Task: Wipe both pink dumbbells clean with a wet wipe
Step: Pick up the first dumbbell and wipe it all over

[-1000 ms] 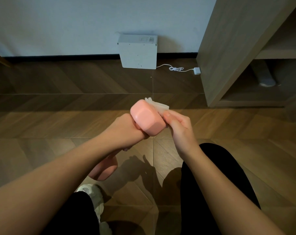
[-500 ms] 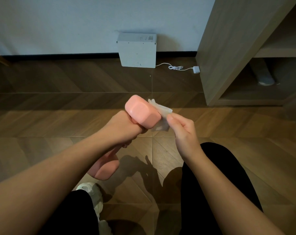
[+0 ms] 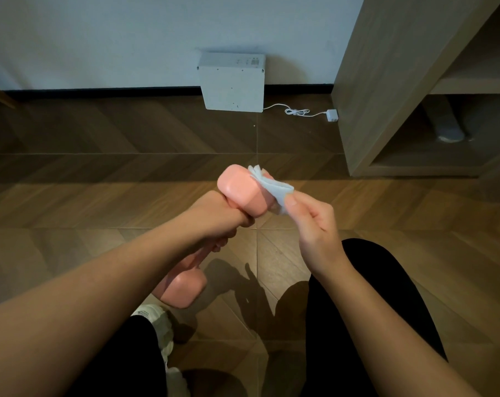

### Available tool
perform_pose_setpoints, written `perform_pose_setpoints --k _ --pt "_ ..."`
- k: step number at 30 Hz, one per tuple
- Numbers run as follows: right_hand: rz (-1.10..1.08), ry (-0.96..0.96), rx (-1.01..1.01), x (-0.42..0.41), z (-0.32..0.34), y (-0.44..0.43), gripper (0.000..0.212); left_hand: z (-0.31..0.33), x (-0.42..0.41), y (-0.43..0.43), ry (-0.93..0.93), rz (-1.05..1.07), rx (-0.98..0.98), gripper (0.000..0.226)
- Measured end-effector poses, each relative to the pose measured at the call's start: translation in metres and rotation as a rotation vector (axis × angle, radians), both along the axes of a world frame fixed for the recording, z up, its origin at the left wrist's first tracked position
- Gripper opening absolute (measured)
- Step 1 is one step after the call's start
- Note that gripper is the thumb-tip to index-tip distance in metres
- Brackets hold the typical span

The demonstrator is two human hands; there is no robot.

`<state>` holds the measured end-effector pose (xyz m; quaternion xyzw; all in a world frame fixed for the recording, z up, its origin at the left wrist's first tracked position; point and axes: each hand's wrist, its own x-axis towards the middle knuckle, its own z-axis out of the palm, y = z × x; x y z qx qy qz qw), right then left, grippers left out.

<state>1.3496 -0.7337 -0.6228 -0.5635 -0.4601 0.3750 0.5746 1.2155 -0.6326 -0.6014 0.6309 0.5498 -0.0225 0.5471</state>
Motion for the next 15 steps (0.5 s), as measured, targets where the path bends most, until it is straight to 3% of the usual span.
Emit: perform_pose_setpoints --k 4,5,7,8,9,11,12,14,15 --pt "-0.081 0.028 -0.036 0.005 -0.007 0.001 0.03 0.006 -0.002 0.004 -0.14 0.095 -0.146 0.011" --pt "-0.096 0.069 -0.059 0.006 -0.008 0.004 0.031 0.006 -0.003 0.004 -0.181 0.096 -0.201 0.018" --pt "-0.109 0.204 -0.143 0.009 -0.011 0.008 0.034 0.007 -0.004 -0.002 -0.386 0.12 -0.586 0.044" --pt "-0.112 0.268 -0.179 0.009 -0.01 0.01 0.036 0.007 -0.003 -0.005 -0.399 0.086 -0.627 0.055" --pt "-0.124 0.302 -0.197 0.009 -0.01 0.012 0.039 0.003 -0.001 -0.004 -0.284 0.0 -0.427 0.054" --pt "-0.181 0.252 -0.207 0.011 -0.009 0.014 0.04 -0.001 0.001 0.0 0.093 -0.208 0.264 0.024" --pt "-0.22 0.182 -0.193 0.011 -0.008 0.013 0.037 0.0 0.002 0.002 0.183 -0.298 0.447 0.013" --pt "-0.243 0.081 -0.145 0.013 -0.008 0.012 0.03 0.004 0.0 0.002 0.292 -0.422 0.576 0.008" --pt "-0.217 0.065 -0.136 0.013 -0.009 0.012 0.028 0.004 -0.002 0.002 0.356 -0.459 0.619 0.015"
